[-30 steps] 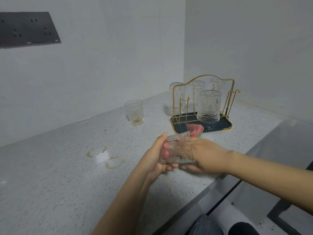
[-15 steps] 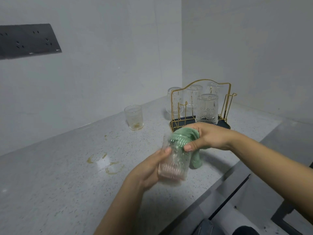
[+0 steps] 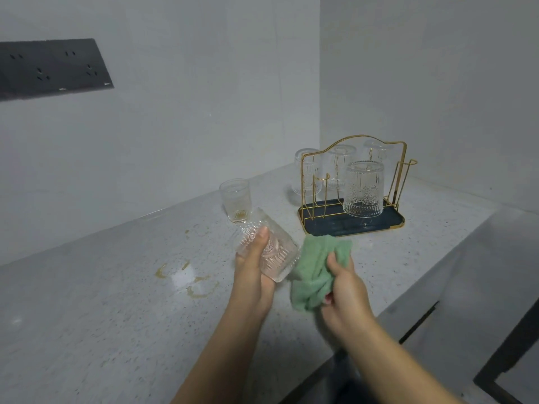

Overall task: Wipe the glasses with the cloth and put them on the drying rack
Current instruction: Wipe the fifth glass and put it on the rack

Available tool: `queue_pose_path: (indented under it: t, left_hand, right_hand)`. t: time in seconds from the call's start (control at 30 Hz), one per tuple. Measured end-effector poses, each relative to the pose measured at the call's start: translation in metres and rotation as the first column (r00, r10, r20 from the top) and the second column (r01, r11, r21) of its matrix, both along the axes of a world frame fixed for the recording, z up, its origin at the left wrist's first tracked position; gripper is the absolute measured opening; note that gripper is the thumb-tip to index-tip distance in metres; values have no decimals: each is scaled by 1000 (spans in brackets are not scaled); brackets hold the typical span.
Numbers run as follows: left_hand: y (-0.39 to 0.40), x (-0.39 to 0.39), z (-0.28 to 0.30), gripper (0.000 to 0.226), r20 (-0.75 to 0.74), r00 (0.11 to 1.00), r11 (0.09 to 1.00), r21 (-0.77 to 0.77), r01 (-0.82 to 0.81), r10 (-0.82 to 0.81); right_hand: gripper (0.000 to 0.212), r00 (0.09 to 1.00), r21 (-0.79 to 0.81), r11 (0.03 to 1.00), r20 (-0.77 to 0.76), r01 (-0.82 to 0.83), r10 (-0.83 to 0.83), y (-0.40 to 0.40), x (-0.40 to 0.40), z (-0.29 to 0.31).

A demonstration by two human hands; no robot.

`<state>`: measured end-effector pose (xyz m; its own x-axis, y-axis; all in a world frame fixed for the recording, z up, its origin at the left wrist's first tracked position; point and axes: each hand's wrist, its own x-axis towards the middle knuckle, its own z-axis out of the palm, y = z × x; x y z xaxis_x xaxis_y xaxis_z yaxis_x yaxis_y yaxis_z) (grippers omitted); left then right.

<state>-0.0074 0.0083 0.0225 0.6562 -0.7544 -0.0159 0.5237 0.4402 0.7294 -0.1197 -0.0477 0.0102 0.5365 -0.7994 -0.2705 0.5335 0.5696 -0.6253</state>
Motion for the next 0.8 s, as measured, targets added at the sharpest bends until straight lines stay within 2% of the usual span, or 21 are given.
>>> queue_pose_path:
  t: [0.1,0.2,0.33,0.43,0.5,0.6,0.63,0.73,0.8]
  left_hand:
    - [-2,-8,-3,67,-18,997,997,12,-76,77]
    - [0,-18,-4,42,38,991,990,49,-129,127]
    - [-5,-22,-3,42,54,991,992,-46,-118,121]
    - [-6,-20,-6,44,71,990,992,-15,-124,125]
    - [-6,-19,-7,54,32,994,994,-12,-108,108]
    - [-5,-21,-7,87,12,998,997,-41,-64,64]
    - [-5,-24,-5,85,27,998,997,-40,-63,65]
    - [-6,-29,-4,53,48,996,997,-38,-73,75]
    - [-6,-26,-5,52,25,997,997,-13,-74,74]
  right_hand:
    - [42,980,67,982,106,-178,170,32,13,2]
    - [53,960,101,972,208,-210,186,34,25,15]
    - [60,964,129,974,214,-187,157,8,24,28]
    - [60,961,102,970,196,-220,197,13,21,27]
    - [62,957,66,968,182,-243,228,21,18,25]
    - [60,972,32,984,158,-178,171,12,18,32]
    - [60,981,32,989,134,-144,138,7,19,35]
    - [61,990,67,993,100,-102,95,5,22,31]
    - [59,990,74,990,74,-124,118,16,21,23]
